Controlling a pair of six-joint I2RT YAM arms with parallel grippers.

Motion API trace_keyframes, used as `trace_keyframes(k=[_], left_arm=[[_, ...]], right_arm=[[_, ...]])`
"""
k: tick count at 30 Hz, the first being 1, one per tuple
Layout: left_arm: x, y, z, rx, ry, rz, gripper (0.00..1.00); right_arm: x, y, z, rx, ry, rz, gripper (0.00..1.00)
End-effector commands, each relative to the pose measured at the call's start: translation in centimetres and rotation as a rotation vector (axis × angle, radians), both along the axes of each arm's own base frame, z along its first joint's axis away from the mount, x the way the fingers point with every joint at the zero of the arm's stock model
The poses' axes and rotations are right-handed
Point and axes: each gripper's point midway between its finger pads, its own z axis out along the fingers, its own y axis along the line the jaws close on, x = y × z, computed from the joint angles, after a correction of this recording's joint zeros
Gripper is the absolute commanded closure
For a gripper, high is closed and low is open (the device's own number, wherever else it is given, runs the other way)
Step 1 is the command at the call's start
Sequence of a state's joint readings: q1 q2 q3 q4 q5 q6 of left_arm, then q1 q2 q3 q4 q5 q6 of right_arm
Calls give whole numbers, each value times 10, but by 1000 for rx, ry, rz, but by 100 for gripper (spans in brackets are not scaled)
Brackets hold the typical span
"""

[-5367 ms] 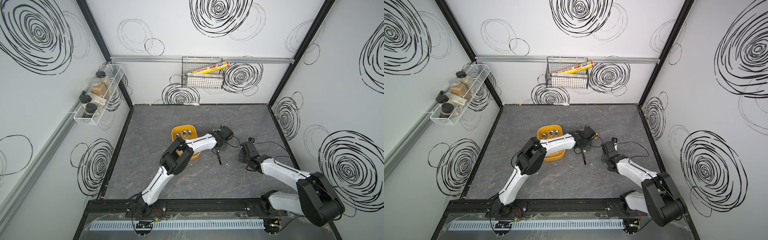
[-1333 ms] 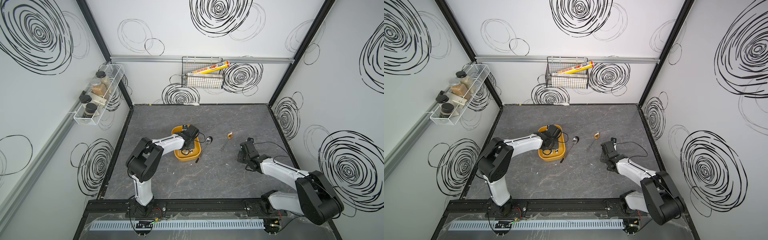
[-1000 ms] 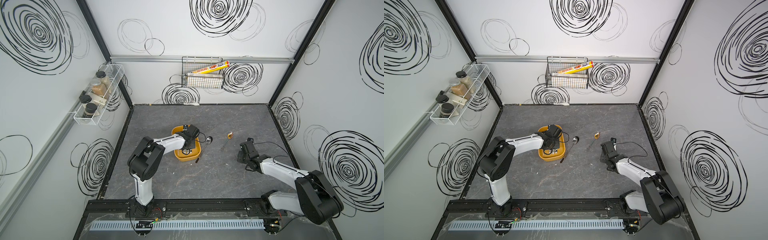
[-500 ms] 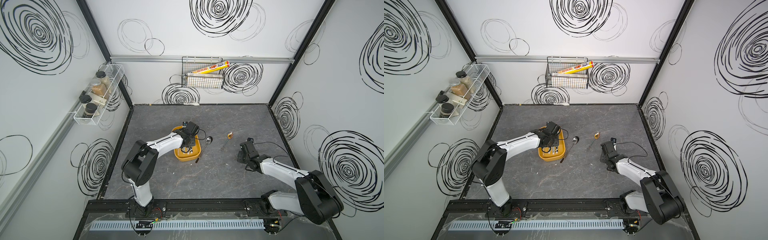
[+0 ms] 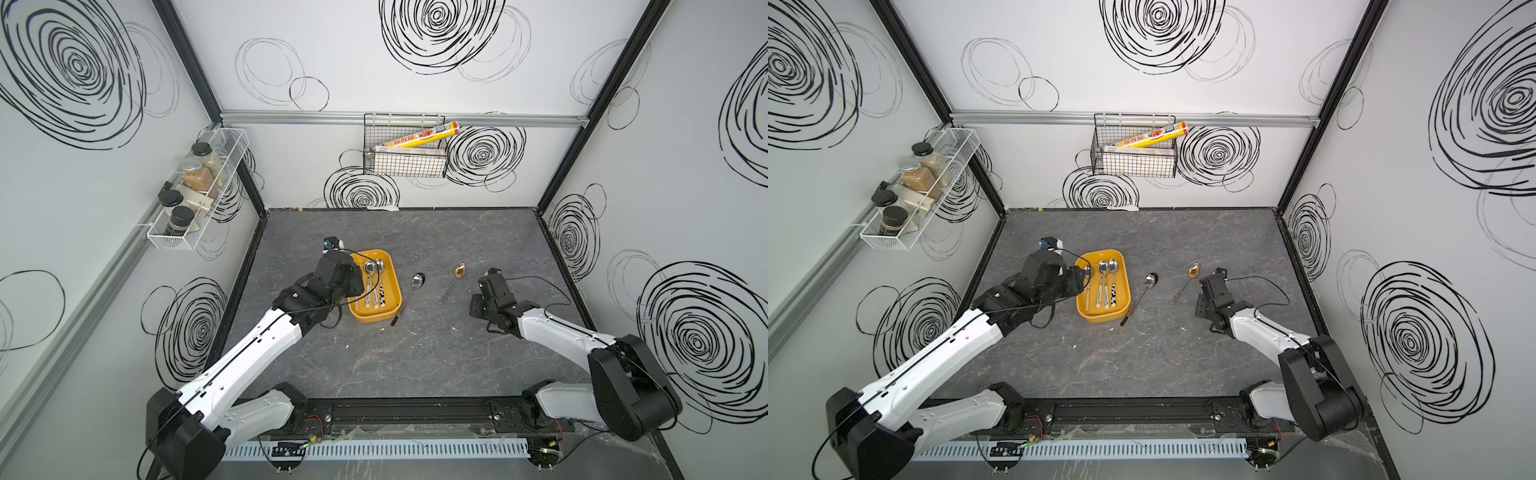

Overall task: Put the spoon into the storage box
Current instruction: Pick up the spoon from the center of the board.

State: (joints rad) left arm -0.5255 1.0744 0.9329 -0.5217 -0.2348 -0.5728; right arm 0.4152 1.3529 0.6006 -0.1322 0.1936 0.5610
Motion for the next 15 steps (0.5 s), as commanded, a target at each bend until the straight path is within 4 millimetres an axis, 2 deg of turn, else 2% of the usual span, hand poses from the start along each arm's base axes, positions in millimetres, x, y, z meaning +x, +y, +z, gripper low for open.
trace_keyframes(k=[1, 5, 7, 10, 15], left_arm=[[-21, 7, -21, 23, 54, -42, 39], [-33, 9, -22, 1, 27, -59, 39], [-34, 5, -16, -15, 5, -82, 39], [-34, 4, -18, -19, 1, -90, 39], [-36, -2, -18, -28, 3, -122, 39]], right_arm=[[13, 21, -5, 38, 67, 25, 68], [36, 43, -13, 29, 125, 43, 68], [47, 51, -16, 12, 142, 40, 68], [61, 63, -17, -7, 152, 31, 68], [71, 62, -20, -49, 170, -20, 67]])
